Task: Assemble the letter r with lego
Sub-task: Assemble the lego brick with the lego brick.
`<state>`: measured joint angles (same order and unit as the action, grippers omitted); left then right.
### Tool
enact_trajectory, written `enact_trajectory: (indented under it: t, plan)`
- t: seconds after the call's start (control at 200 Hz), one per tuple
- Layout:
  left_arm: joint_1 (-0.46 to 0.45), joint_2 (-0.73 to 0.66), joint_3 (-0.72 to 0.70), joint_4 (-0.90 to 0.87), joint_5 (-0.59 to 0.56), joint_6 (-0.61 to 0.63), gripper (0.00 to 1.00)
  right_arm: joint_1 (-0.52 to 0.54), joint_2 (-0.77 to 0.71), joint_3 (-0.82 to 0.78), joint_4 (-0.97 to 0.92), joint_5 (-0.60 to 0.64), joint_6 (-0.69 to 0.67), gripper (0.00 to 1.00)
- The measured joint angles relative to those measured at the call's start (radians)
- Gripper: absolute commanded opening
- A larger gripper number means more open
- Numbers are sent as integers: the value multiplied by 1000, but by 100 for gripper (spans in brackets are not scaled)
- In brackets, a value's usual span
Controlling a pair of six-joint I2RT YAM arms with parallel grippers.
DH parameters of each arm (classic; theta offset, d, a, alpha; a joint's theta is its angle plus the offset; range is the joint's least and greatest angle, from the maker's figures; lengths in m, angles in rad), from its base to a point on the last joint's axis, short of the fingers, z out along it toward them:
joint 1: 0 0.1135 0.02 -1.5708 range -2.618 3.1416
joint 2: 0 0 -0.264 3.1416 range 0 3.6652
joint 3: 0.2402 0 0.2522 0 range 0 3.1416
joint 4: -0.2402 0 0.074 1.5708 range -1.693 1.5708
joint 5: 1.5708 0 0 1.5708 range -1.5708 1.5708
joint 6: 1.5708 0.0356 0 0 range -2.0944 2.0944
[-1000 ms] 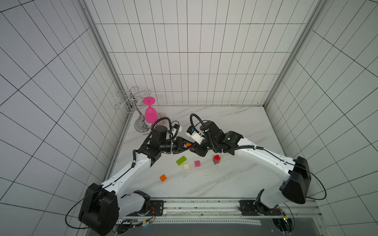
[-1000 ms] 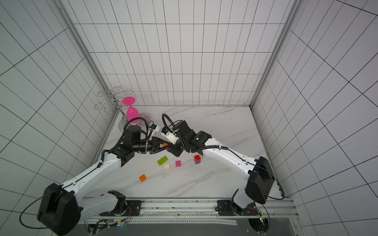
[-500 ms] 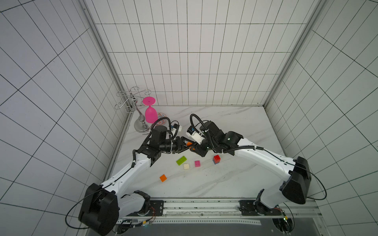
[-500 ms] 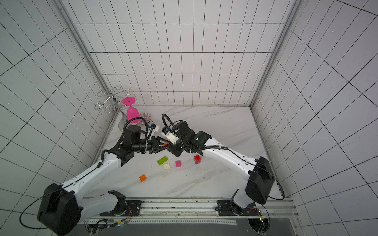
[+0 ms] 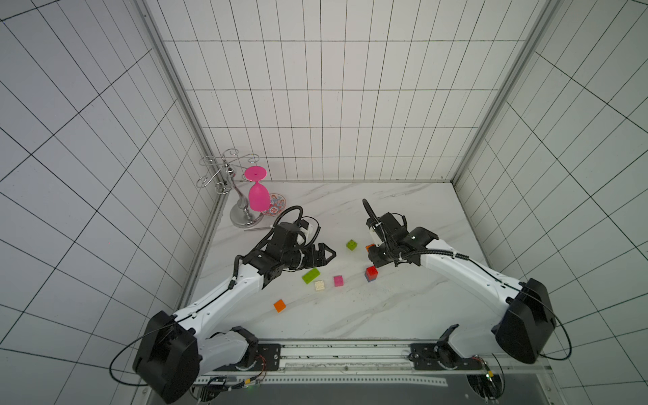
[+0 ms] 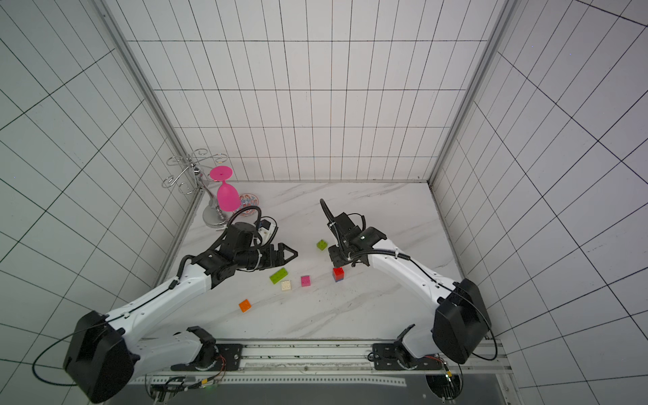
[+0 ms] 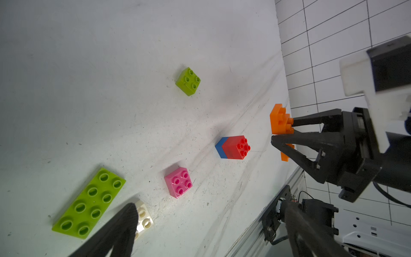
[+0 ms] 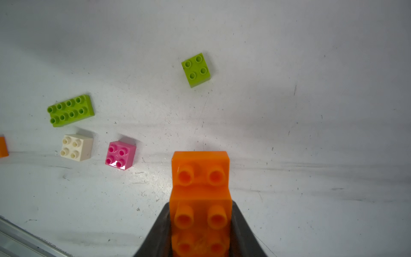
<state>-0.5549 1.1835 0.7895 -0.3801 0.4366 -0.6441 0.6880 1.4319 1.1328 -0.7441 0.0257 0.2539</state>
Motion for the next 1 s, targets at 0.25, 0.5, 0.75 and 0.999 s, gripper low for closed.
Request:
enact_trajectory:
  t: [0.25,0.5,0.75,0.999]
  plan:
    - [-136,0,-6,-6,-180,35,95,1,87,1,-2,6,37,0]
    - [-164,10,-6,-5,-244,50,95,6,148,1,5,20,42,0]
    - [-164,12,-6,-6,-259,61,95,6,184,2,32,21,45,0]
    - [-164,13,-6,-6,-261,62,95,8,194,2,42,20,45,0]
